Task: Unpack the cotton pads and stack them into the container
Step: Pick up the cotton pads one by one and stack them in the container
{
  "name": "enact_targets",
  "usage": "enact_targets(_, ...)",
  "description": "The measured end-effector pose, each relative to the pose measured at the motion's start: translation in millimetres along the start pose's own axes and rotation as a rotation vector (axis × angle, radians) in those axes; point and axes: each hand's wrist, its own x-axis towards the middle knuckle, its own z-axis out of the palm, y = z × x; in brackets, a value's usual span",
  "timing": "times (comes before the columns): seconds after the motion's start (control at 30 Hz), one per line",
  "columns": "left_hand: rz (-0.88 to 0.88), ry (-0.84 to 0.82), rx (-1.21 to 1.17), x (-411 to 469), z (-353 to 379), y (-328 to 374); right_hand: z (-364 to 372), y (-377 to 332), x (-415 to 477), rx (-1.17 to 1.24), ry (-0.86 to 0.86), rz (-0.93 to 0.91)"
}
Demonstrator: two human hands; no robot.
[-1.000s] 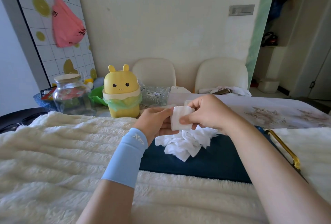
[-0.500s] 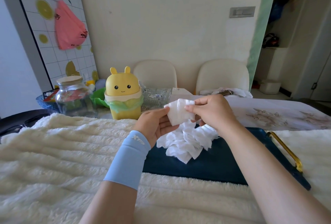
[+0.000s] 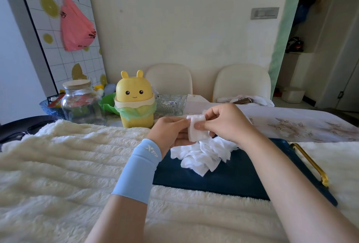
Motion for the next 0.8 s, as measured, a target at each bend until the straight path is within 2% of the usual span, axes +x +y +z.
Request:
enact_targets(0.33, 0.003, -0.060, 0.030, -5, -5, 7, 2, -5, -2, 0.073, -0.053, 0.024)
enact_targets(0.4, 0.052, -0.061, 0.127, -8, -7, 9, 4, -9, -1, 0.136, -0.030, 0.033)
enact_targets(0.47, 0.093, -0.021, 0.166, -9, -12, 10, 6, -13, 0, 0.194, -0.047, 0.035)
enact_targets(0.6, 0.073, 0.091, 0.096, -7, -33, 15, 20, -25, 5, 0.292, -0.111, 0.040)
enact_targets(0.67, 0.060, 0.221, 0.069, -4, -47, 15, 32, -29, 14, 0.196, -0.053, -0.010)
enact_targets(0.73, 0.064, 0.375, 0.145, -1, -59, 12, 44, -29, 25, -0.046, -0.010, -0.109)
enact_targets(0.8, 0.062, 0.482, 0.177, 3, -69, 7, 55, -27, 37, -0.343, -0.076, -0.158)
